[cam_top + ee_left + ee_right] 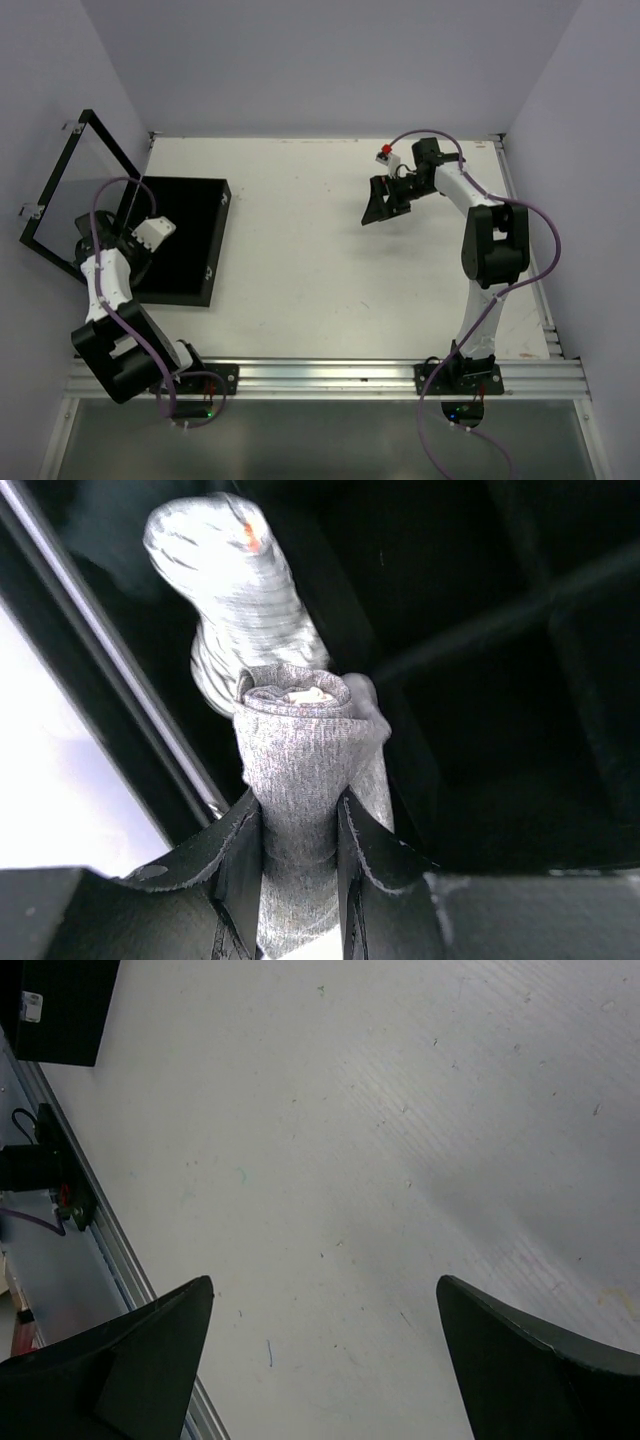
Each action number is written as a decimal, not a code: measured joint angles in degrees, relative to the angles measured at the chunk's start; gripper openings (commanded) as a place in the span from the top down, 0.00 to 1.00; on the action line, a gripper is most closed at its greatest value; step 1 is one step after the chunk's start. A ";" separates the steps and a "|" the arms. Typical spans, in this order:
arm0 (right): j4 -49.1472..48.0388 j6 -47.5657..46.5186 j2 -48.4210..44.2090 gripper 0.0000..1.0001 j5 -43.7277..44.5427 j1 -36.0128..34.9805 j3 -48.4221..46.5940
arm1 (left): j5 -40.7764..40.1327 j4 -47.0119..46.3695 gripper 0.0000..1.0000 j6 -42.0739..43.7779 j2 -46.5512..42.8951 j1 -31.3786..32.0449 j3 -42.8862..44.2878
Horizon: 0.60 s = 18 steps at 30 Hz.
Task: Roll the underwear
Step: Place the rolled underwear into the container
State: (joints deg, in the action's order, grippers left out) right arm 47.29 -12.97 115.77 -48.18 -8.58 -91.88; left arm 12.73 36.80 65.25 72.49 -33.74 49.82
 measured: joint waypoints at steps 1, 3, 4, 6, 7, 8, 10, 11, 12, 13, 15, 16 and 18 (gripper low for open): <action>0.26 -0.13 0.00 0.01 0.35 0.00 0.00 | -0.74 -1.14 1.00 1.05 -0.22 -0.50 -1.51; 0.76 -0.20 0.00 0.01 0.76 0.00 0.00 | -1.97 -3.45 1.00 3.23 -0.96 -1.42 -4.09; 1.01 -0.22 0.00 0.01 0.83 0.00 0.00 | -2.69 -5.31 1.00 4.17 -1.64 -1.68 -5.51; 1.25 -0.26 0.00 0.01 0.92 0.00 0.00 | -3.78 -8.20 1.00 5.99 -3.19 -1.99 -8.11; 1.31 -0.33 0.00 0.01 0.96 0.00 0.00 | -4.20 -9.68 1.00 6.69 -3.98 -2.03 -9.31; 1.38 -0.37 0.00 0.02 0.98 0.00 0.00 | -4.52 -10.82 1.00 7.37 -4.70 -2.10 -10.27; 1.44 -0.48 0.00 0.01 1.05 0.00 0.00 | -5.31 -12.59 1.00 8.31 -5.60 -2.21 -11.30; 1.46 -0.57 0.00 0.01 1.14 0.00 0.00 | -5.64 -13.25 1.00 8.74 -5.66 -2.27 -11.32; 1.49 -0.61 0.00 0.01 1.18 0.00 0.00 | -5.95 -14.19 1.00 9.16 -5.66 -2.29 -11.30; 1.51 -0.63 0.00 0.02 1.18 0.00 0.00 | -6.08 -14.88 1.00 9.46 -5.66 -2.36 -11.28; 1.55 -0.68 0.00 0.01 1.20 0.00 0.00 | -6.14 -15.72 1.00 9.81 -5.64 -2.43 -11.28; 1.55 -0.72 0.00 0.01 1.18 0.00 0.00 | -6.12 -15.80 1.00 10.03 -5.64 -2.49 -11.28; 1.55 -0.81 0.00 0.01 1.20 0.00 0.00 | -5.92 -15.37 1.00 10.54 -5.35 -2.58 -11.26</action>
State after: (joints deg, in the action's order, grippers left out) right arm 48.84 -13.78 115.77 -46.98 -8.58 -91.88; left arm 6.81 21.43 75.79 67.13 -36.32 38.57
